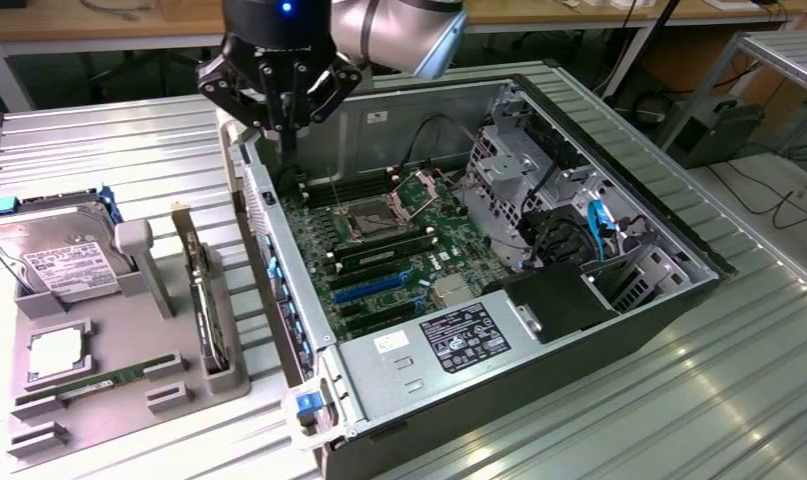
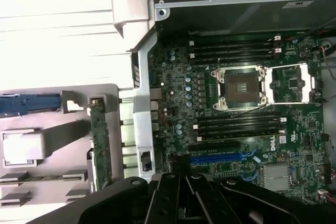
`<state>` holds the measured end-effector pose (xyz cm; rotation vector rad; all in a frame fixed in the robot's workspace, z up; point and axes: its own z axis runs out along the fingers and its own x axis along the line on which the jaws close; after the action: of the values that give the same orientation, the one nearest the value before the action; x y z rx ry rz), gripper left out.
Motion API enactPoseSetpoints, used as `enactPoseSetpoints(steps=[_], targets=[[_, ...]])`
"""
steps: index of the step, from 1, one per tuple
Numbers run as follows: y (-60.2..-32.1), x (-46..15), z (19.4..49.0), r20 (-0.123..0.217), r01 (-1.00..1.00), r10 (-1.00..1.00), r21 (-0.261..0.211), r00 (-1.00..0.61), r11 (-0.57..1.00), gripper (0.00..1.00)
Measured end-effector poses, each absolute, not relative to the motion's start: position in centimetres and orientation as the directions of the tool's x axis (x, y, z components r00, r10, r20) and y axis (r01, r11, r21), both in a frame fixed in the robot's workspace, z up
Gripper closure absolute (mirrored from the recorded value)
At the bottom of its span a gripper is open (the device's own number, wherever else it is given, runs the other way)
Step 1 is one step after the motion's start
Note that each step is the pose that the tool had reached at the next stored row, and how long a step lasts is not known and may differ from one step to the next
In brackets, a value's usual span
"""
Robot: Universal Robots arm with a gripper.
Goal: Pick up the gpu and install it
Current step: 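Reach for the gpu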
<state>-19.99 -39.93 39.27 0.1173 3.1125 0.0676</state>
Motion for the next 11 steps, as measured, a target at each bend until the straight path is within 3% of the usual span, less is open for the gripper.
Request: enactPoseSetpoints(steps=[11], targets=[[-40.3, -25.1, 39.0, -0.024, 0.075, 0.076, 0.044, -0.997, 0.996, 0.89]])
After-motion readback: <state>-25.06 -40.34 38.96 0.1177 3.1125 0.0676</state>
